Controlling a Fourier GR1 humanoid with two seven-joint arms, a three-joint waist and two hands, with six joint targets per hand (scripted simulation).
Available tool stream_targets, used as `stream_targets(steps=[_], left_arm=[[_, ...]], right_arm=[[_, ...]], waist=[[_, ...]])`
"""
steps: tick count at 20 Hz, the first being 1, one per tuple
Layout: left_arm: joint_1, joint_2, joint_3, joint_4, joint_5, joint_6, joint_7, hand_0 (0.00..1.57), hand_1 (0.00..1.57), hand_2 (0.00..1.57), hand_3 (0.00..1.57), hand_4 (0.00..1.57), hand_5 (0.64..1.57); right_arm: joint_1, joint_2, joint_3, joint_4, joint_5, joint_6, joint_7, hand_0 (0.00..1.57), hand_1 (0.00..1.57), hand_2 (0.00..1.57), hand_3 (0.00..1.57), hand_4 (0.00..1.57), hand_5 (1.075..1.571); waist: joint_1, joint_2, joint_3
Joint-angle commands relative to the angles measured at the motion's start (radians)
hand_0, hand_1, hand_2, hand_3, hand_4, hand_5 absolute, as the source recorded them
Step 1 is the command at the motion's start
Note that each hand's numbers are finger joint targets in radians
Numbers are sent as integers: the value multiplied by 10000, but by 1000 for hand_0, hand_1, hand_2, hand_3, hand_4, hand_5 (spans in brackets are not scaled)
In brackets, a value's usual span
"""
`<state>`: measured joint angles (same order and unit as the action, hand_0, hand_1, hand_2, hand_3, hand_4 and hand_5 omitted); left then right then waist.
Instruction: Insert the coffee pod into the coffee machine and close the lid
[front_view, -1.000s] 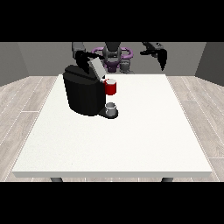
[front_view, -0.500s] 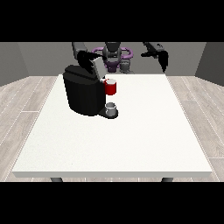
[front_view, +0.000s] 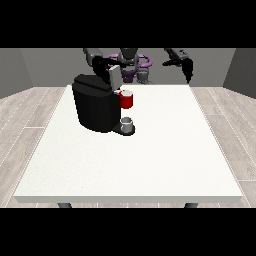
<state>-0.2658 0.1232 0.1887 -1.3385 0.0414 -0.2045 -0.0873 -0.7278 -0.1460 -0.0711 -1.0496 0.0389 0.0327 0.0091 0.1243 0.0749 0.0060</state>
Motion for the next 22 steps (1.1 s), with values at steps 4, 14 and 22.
stream_targets(steps=[4, 14, 22], left_arm=[[-253, -95, -228, -69, -175, 91, -337, 0, 0, 0, 0, 121, 1571], [-76, -828, -979, -463, -386, 165, -974, 0, 0, 0, 0, 192, 1571], [1176, -800, -518, 336, -499, 670, -1501, 0, 0, 0, 0, 192, 1571]], right_arm=[[-435, 43, 801, -241, 716, 99, -204, 0, 0, 0, 0, 124, 1571], [-75, 482, 978, -754, 428, 61, -812, 0, 0, 0, 0, 132, 1571], [2588, 1443, 1905, -2095, -902, 43, -1165, 0, 0, 0, 0, 251, 1571]], waist=[[234, -52, -63], [480, -2, -59], [-983, -1382, -60]])
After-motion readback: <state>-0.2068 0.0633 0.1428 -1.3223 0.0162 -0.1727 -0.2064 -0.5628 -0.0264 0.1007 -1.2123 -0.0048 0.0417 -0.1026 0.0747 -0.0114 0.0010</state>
